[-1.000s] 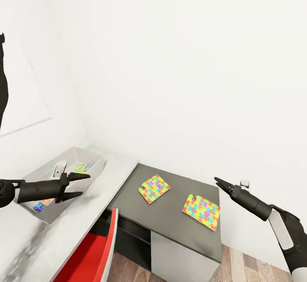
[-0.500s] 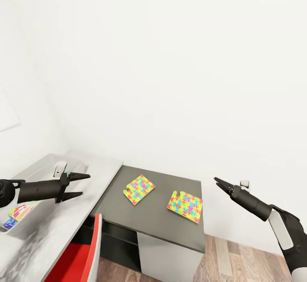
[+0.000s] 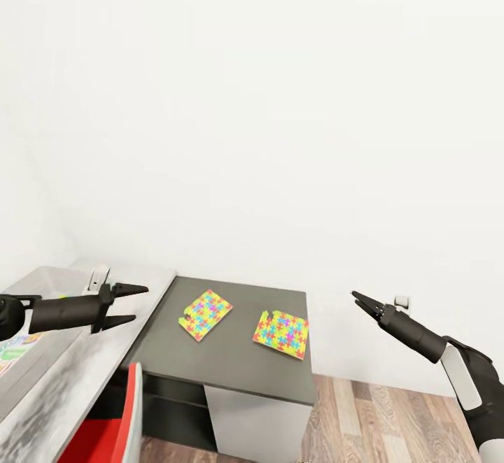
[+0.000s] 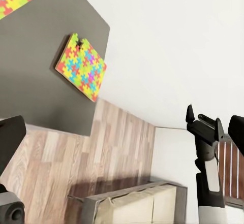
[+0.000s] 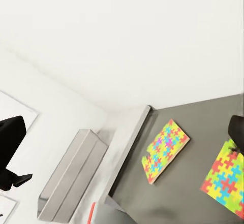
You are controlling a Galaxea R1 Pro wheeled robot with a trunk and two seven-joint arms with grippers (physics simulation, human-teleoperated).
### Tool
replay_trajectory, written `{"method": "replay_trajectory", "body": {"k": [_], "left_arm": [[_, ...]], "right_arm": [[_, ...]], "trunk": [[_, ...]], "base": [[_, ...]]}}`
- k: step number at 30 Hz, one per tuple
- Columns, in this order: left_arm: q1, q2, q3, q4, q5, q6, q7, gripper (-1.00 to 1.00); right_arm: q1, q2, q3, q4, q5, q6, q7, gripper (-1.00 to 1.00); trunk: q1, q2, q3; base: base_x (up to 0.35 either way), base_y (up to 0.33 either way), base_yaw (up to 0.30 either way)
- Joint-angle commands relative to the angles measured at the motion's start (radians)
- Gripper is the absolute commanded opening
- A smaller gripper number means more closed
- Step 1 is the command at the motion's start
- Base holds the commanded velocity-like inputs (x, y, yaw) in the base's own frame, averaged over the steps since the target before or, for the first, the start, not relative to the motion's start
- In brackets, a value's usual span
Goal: Put all the toys in the child's room - the three board games (two on the bed and one on the table), the two jigsaw puzzles on the table, and the tennis ball on the table - inside the toy box on the table in the child's room.
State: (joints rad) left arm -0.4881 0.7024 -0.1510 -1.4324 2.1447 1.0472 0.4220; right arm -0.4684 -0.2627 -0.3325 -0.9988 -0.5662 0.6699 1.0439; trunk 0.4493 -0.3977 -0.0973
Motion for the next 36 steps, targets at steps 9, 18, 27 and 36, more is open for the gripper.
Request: {"method": "replay_trajectory", "body": {"k": [9, 18, 27, 36], "left_arm": [[-0.001, 0.000, -0.002, 0.000, 0.011, 0.000, 0.010, 1.00], [-0.001, -0.001, -0.002, 0.000, 0.011, 0.000, 0.010, 1.00], [-0.001, -0.006, -0.002, 0.000, 0.011, 0.000, 0.010, 1.00], [-0.001, -0.010, -0.003, 0.000, 0.010, 0.000, 0.012, 1.00]], "right_arm": [[-0.001, 0.000, -0.001, 0.000, -0.004, 0.006, -0.001, 1.00], [-0.001, -0.001, -0.002, 0.000, -0.004, 0.006, -0.001, 1.00], [-0.001, 0.000, -0.002, 0.001, -0.006, 0.005, -0.001, 1.00], [-0.001, 0.000, -0.002, -0.003, -0.003, 0.004, -0.008, 1.00]], "trunk": [[0.001, -0.002, -0.002], [0.001, -0.002, -0.002], [0.001, -0.002, -0.002], [0.001, -0.002, -0.002]], "base": [[0.000, 0.000, -0.246], [-0.014, -0.082, -0.245], [-0.075, -0.237, -0.130], [-0.007, -0.043, -0.008]]}}
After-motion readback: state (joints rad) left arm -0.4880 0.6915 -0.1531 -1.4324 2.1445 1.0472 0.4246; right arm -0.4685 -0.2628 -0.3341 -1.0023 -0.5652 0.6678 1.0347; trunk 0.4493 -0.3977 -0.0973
